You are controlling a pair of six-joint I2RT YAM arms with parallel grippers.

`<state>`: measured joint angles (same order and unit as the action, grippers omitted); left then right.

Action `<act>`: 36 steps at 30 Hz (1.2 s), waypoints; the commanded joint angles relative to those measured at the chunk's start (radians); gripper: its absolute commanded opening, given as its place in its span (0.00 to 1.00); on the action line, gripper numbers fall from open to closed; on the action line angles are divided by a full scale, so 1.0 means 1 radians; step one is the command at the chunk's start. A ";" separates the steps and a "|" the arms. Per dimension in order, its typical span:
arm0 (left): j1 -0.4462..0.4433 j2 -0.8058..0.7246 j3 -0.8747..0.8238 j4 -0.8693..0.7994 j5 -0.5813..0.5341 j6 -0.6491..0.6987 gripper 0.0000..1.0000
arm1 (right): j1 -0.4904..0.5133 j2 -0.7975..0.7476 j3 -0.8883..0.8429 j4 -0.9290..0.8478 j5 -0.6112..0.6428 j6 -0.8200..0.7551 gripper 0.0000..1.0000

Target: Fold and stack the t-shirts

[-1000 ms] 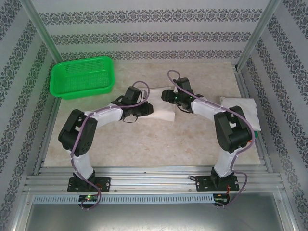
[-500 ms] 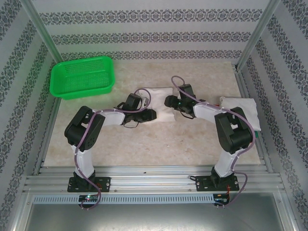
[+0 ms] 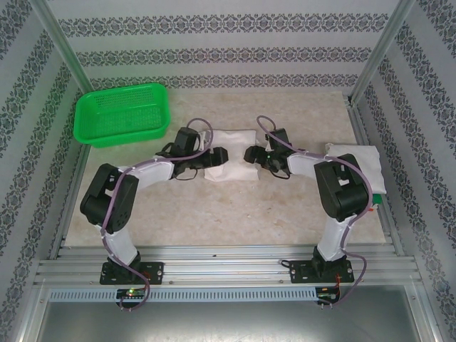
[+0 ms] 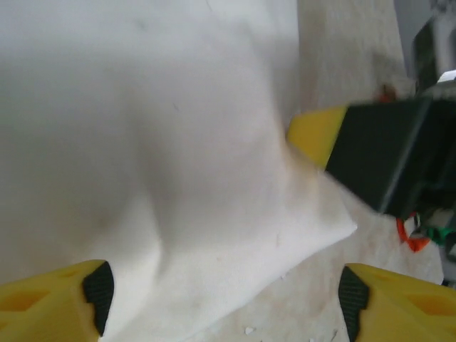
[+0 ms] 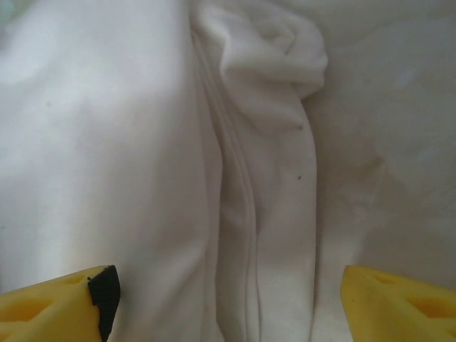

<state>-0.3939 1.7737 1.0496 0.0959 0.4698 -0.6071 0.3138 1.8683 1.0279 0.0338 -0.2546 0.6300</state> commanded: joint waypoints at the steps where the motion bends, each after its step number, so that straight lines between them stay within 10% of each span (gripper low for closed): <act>1: 0.028 -0.015 0.007 -0.096 -0.101 0.054 0.85 | 0.002 0.027 0.034 0.009 -0.064 0.005 0.82; 14: 0.028 0.173 0.083 -0.109 -0.061 0.042 0.48 | 0.033 0.066 0.051 0.102 -0.156 -0.009 0.80; 25: 0.028 0.189 0.062 -0.040 0.003 0.006 0.45 | 0.074 0.125 0.111 0.143 -0.227 -0.024 0.80; 33: 0.028 0.187 0.035 -0.007 0.014 -0.002 0.46 | 0.068 0.158 0.146 0.155 -0.283 -0.025 0.40; 36: 0.029 0.176 0.018 0.018 0.013 -0.009 0.50 | 0.067 0.167 0.168 0.128 -0.295 -0.049 0.11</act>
<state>-0.3626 1.9385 1.0912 0.0605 0.4541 -0.5995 0.3706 2.0216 1.1591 0.1535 -0.4847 0.6041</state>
